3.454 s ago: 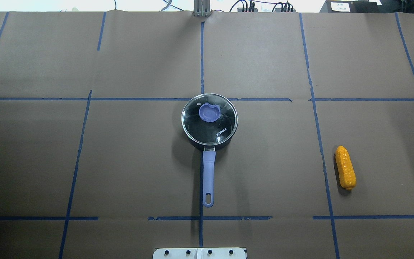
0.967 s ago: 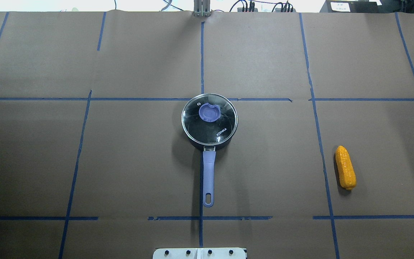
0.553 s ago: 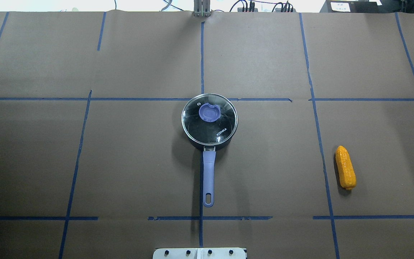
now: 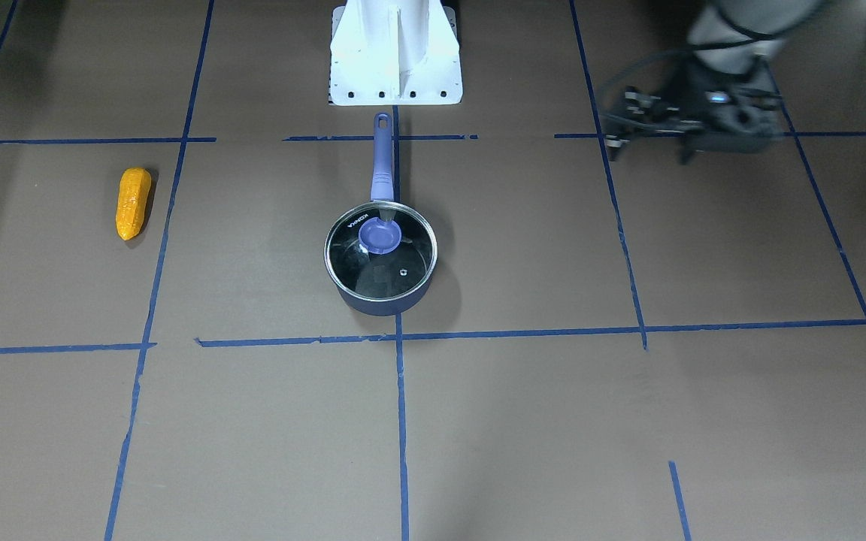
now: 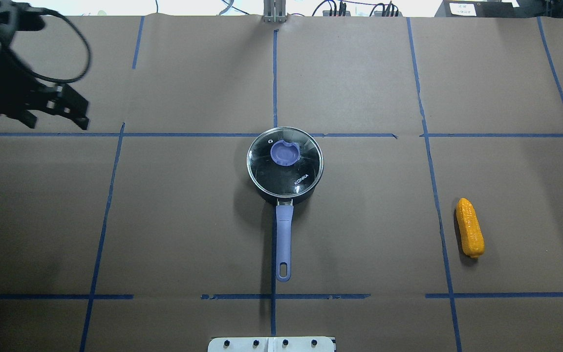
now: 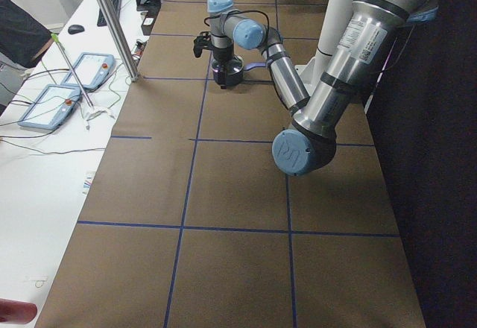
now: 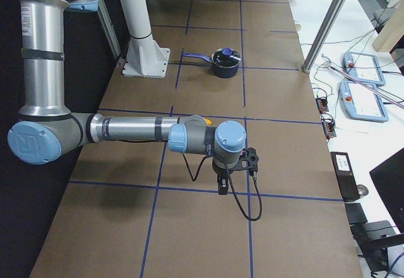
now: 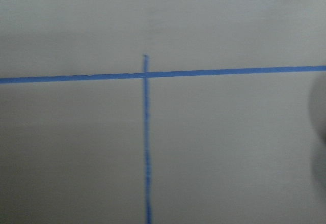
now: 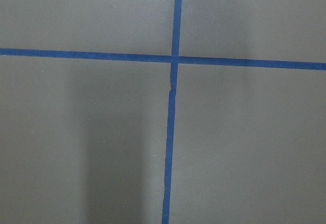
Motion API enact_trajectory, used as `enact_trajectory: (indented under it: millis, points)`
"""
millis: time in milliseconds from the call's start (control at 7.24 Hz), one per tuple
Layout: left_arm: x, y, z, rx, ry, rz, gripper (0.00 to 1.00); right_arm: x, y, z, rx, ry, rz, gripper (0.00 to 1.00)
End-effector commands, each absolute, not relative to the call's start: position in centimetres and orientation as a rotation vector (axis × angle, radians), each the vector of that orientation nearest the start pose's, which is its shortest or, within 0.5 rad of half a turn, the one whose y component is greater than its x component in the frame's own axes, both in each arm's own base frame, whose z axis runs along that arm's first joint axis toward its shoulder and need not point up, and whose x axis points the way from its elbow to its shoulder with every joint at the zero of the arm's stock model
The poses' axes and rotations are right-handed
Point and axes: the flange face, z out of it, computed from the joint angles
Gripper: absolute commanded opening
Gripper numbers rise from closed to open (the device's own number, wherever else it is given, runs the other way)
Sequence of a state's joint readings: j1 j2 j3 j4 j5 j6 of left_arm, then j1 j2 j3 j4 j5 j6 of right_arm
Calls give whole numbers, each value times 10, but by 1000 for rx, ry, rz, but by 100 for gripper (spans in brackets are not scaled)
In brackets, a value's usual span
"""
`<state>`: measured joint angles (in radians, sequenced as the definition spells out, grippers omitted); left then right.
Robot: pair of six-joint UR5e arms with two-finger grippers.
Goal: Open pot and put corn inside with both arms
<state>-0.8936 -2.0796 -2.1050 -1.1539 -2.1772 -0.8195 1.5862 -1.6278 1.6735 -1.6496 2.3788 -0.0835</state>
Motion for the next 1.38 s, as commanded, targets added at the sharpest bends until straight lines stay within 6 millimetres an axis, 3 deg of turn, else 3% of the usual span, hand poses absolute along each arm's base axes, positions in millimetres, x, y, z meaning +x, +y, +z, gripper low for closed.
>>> enact_trajectory:
  millis: [0, 138, 276, 553, 691, 829, 967, 1105, 1243]
  points:
    - [328, -457, 141, 55, 885, 83, 100, 68, -464, 641, 8, -820, -50, 100]
    - [350, -478, 110, 48, 892, 61, 100, 67, -464, 638, 12, -836, -51, 100]
    - [385, -487, 83, 46, 877, 75, 100, 66, -465, 636, 15, -838, -52, 100]
    - [461, -499, 33, 28, 821, 57, 100, 66, -465, 637, 14, -839, -51, 100]
    - [483, -496, 22, 18, 810, 56, 100, 66, -465, 637, 11, -846, -50, 100]
    - [501, -483, 22, 23, 801, 84, 100, 66, -465, 639, 8, -846, -49, 100]
    - [536, -470, 33, 44, 786, 116, 100, 66, -465, 638, 10, -846, -49, 100]
    - [557, -481, 45, 65, 799, 110, 100, 66, -466, 638, 11, -847, -50, 100]
    - [563, -485, 50, 64, 800, 107, 100, 66, -465, 638, 10, -846, -49, 100]
